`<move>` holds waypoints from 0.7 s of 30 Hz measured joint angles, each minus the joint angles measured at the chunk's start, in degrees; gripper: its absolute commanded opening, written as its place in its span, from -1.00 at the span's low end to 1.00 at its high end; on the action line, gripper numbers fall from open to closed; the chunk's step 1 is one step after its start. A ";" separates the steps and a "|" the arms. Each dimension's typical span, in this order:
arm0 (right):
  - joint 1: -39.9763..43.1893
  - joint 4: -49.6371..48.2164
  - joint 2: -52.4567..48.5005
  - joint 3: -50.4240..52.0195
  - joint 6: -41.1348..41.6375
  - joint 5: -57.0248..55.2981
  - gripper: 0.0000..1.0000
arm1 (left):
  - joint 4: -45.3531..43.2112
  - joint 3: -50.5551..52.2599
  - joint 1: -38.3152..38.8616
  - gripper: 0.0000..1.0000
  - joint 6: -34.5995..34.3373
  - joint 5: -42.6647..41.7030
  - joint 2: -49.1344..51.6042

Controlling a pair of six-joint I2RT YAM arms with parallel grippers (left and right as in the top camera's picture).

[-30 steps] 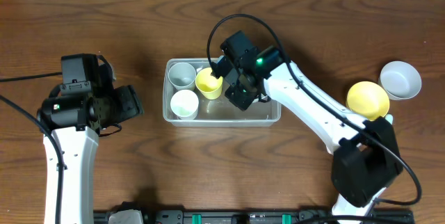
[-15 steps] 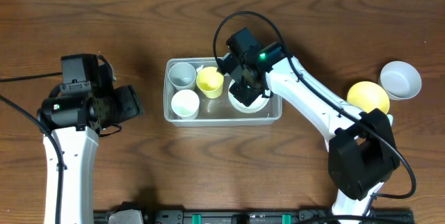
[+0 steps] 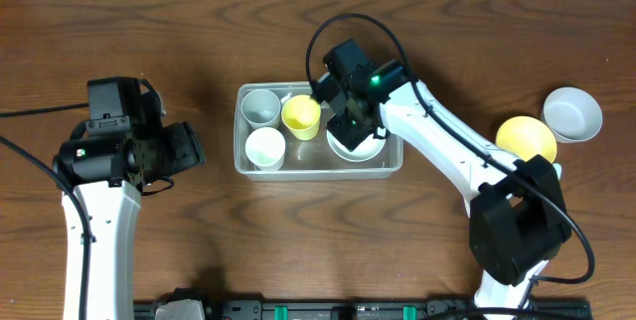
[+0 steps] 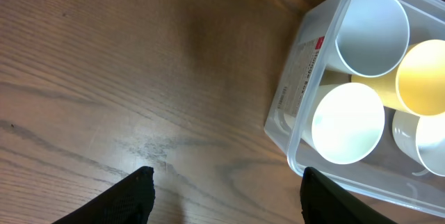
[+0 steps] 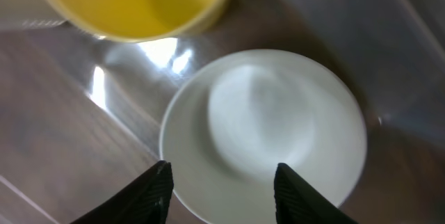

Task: Pack container
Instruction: 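Lower the white plate into the container's right side and release, then move the right gripper to the yellow bowl and grasp it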

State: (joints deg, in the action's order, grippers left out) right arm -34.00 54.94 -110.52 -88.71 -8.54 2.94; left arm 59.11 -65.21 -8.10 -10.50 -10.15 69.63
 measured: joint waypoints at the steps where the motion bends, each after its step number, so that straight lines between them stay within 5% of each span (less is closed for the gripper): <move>1: 0.31 0.20 0.09 -0.33 1.42 -0.92 0.08 | 0.00 0.00 0.00 0.35 -0.02 0.00 0.00; 9: 13.35 1.99 12.70 -2.47 16.31 -7.52 0.49 | 0.00 0.00 0.00 0.35 0.00 0.00 0.00; 14: 27.43 6.01 20.24 -4.48 21.46 -9.16 0.51 | 0.00 0.00 0.00 0.35 0.00 0.00 0.00; 21: 37.38 7.98 15.96 -0.26 23.91 -8.92 0.54 | 0.00 0.00 0.00 0.35 0.00 0.02 0.00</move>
State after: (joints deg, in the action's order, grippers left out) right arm 3.38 62.92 -94.56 -88.97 15.38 -5.98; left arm 59.11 -65.21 -8.10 -10.50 -10.13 69.63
